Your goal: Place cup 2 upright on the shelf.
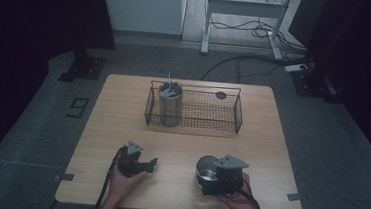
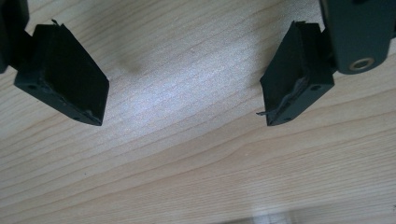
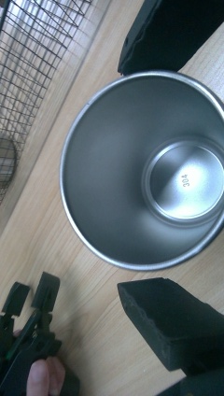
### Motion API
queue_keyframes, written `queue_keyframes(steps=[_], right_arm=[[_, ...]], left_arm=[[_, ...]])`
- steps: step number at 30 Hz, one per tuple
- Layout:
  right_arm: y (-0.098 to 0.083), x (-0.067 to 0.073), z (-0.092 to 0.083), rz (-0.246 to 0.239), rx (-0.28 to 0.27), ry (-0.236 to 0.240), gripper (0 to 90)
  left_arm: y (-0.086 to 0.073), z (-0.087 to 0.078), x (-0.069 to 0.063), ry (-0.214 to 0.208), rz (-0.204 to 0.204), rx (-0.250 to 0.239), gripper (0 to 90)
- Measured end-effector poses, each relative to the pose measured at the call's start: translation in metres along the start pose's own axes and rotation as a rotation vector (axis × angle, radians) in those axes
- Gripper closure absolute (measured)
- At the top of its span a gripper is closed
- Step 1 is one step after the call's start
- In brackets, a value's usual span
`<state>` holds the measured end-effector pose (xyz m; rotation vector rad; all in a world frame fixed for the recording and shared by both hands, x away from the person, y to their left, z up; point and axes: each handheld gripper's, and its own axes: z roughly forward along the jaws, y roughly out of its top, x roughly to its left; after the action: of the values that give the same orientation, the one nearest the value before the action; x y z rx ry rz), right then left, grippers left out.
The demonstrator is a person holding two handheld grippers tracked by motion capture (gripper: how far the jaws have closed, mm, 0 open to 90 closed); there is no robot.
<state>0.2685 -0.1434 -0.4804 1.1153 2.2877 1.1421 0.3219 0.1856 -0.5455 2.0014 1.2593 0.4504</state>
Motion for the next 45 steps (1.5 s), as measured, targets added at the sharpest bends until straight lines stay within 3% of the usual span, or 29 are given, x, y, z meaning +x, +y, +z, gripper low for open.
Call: queue_keyframes(steps=[11,19,25,29,39,45], right_arm=[[-0.006,-0.001,0.015,-0.013,0.059,-0.022,3.5],[-0.007,-0.004,0.016,-0.044,0.041,0.017,7.0],[-0.008,-0.004,0.016,-0.046,0.036,0.017,7.0],[-0.007,-0.006,0.015,-0.046,0.028,0.015,7.1],[0.004,-0.016,-0.003,-0.011,-0.034,0.012,7.1],[0.016,-0.026,-0.012,0.028,-0.066,0.003,7.1]], left_arm=[[0.0,0.0,0.0,-0.001,-0.002,0.0,15.0],[0.0,0.001,0.0,-0.004,-0.006,0.005,15.3],[0.0,0.0,0.0,-0.001,-0.005,0.004,15.4],[0.0,0.0,-0.003,0.013,0.017,-0.004,16.4],[0.002,0.003,0.0,0.002,-0.012,0.03,15.4],[0.002,0.003,0.0,0.011,-0.006,0.035,15.4]])
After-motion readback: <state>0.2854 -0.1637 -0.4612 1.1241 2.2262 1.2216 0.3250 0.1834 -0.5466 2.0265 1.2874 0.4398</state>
